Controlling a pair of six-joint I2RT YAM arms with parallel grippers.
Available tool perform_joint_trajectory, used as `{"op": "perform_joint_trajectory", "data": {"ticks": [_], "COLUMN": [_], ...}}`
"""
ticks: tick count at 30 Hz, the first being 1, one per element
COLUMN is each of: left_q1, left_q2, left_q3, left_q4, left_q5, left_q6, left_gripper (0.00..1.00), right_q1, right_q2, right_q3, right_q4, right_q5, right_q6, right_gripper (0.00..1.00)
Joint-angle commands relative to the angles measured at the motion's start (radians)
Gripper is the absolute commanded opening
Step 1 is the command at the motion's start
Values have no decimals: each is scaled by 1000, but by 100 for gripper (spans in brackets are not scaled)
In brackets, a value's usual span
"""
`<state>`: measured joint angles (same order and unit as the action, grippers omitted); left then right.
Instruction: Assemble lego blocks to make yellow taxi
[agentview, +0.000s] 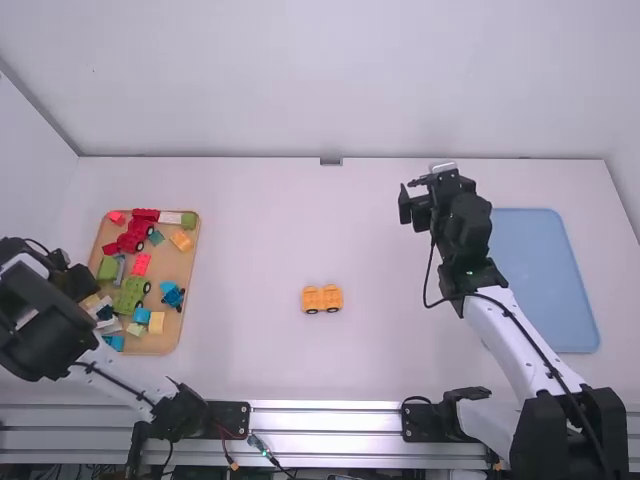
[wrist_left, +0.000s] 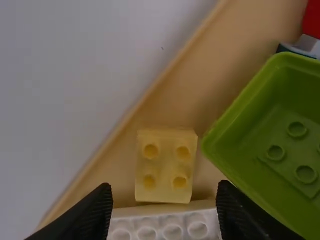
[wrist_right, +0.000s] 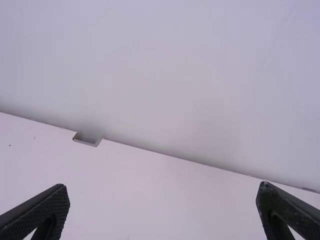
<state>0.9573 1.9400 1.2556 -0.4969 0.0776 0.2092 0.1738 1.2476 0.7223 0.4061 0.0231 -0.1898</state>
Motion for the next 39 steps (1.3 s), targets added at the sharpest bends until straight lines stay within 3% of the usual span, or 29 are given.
{"op": "perform_joint_trajectory", "data": {"ticks": [1,10,21,26,32,36,39], "left_q1": [4,3,-3,-3,-5,-8,-22], "left_q2": [47,63,63,63,61,55,35], "left_q3": [-4,-4,-64,-77,-74,-29,30], "left_q4": [2,39,104,121,143,72,-41], "left_q5": [9,12,11,8,9,13,13], "left_q6": [4,5,8,7,-23,-88,-112], "left_gripper": [55,50,51,41,14,3,2], "right_q1": [-3,-3,-3,-3,-3,-3,-3], "right_q2": [8,7,8,7,7,7,7], "right_q3": [37,37,37,38,38,38,38], "right_q4": [1,1,-3,2,1,1,-2], "right_q5": [1,1,4,3,2,1,1], "right_q6": [2,2,2,2,2,2,2], "right_gripper": [99,99,99,99,99,99,99]}}
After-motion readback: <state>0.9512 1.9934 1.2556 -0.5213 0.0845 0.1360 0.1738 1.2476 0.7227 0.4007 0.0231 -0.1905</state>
